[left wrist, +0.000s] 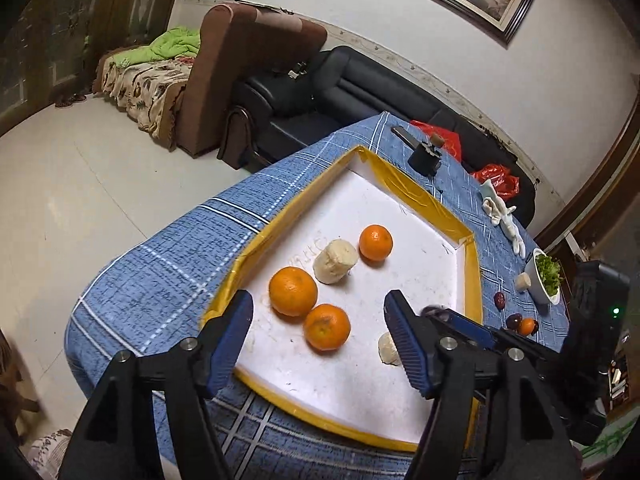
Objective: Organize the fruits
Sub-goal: 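Carry the orange in the left tool and plum in the right tool into the tray, release, then withdraw both open tools from the tray toward the table, then grasp a dark plum with the left tool while the right tool grasps another dark plum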
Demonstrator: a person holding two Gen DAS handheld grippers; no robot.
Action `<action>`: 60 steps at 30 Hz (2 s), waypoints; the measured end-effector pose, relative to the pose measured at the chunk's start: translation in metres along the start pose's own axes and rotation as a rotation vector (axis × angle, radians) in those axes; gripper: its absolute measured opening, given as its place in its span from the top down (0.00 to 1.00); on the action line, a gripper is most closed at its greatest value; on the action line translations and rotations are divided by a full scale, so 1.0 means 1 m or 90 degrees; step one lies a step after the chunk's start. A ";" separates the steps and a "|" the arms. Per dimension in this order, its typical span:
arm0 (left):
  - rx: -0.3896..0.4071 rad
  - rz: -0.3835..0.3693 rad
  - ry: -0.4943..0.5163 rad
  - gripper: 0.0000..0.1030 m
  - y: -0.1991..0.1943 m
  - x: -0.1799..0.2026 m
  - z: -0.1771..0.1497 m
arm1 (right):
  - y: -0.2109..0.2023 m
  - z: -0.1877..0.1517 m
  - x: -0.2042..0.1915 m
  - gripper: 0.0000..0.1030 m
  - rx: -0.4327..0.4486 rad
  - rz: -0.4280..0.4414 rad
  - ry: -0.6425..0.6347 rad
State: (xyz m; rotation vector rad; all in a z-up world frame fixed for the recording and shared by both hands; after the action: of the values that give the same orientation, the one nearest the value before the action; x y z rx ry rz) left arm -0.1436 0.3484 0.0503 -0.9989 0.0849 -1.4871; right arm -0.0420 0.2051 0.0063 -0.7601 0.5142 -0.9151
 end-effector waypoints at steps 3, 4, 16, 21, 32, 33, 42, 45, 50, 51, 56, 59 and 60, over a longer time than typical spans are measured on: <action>-0.007 0.003 -0.023 0.34 -0.004 -0.001 0.004 | -0.001 0.002 0.002 0.48 0.010 0.016 0.009; -0.007 -0.003 -0.038 0.34 -0.006 -0.001 0.006 | -0.004 0.004 0.003 0.48 0.013 0.025 0.012; -0.012 0.014 -0.020 0.19 -0.005 0.051 -0.003 | -0.033 -0.004 0.045 0.42 0.054 0.065 0.089; -0.041 0.011 -0.006 0.18 0.008 0.065 -0.012 | -0.038 -0.005 0.062 0.39 0.065 0.057 0.116; -0.062 -0.043 0.012 0.18 0.018 0.085 -0.021 | -0.055 -0.006 0.086 0.38 0.087 0.026 0.133; -0.060 -0.052 0.018 0.18 0.019 0.089 -0.023 | -0.063 -0.006 0.095 0.38 0.097 0.012 0.135; -0.137 -0.108 0.116 0.18 0.058 0.133 -0.052 | -0.086 -0.037 0.224 0.38 0.086 -0.119 0.268; -0.154 -0.125 0.181 0.38 0.064 0.158 -0.061 | -0.076 -0.043 0.239 0.39 0.066 -0.128 0.286; -0.191 -0.149 0.259 0.67 0.077 0.191 -0.078 | -0.049 -0.049 0.243 0.54 0.027 -0.148 0.268; -0.194 -0.149 0.267 0.67 0.081 0.196 -0.080 | -0.045 -0.051 0.241 0.56 0.022 -0.151 0.260; -0.229 -0.137 0.295 0.67 0.113 0.213 -0.089 | -0.030 -0.047 0.238 0.56 0.009 -0.174 0.234; -0.248 -0.127 0.314 0.67 0.135 0.222 -0.095 | -0.020 -0.044 0.236 0.56 0.002 -0.182 0.227; -0.253 -0.125 0.318 0.67 0.141 0.224 -0.097 | -0.017 -0.044 0.236 0.56 -0.001 -0.185 0.225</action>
State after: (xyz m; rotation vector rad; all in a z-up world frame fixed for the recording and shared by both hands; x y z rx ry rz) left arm -0.0580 0.0813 0.0230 -0.9409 0.6793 -1.9217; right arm 0.0429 -0.0175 -0.0273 -0.6868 0.7247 -1.3319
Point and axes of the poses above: each gripper's, at about its wrist camera, not at the fingertips, and y roughly the way its jaws point, x to its right, z to its top, the point moved 3 cm from there along y, roughly the way its jaws point, and after that the axes turned 12 degrees about -z, right-handed, at the moved point
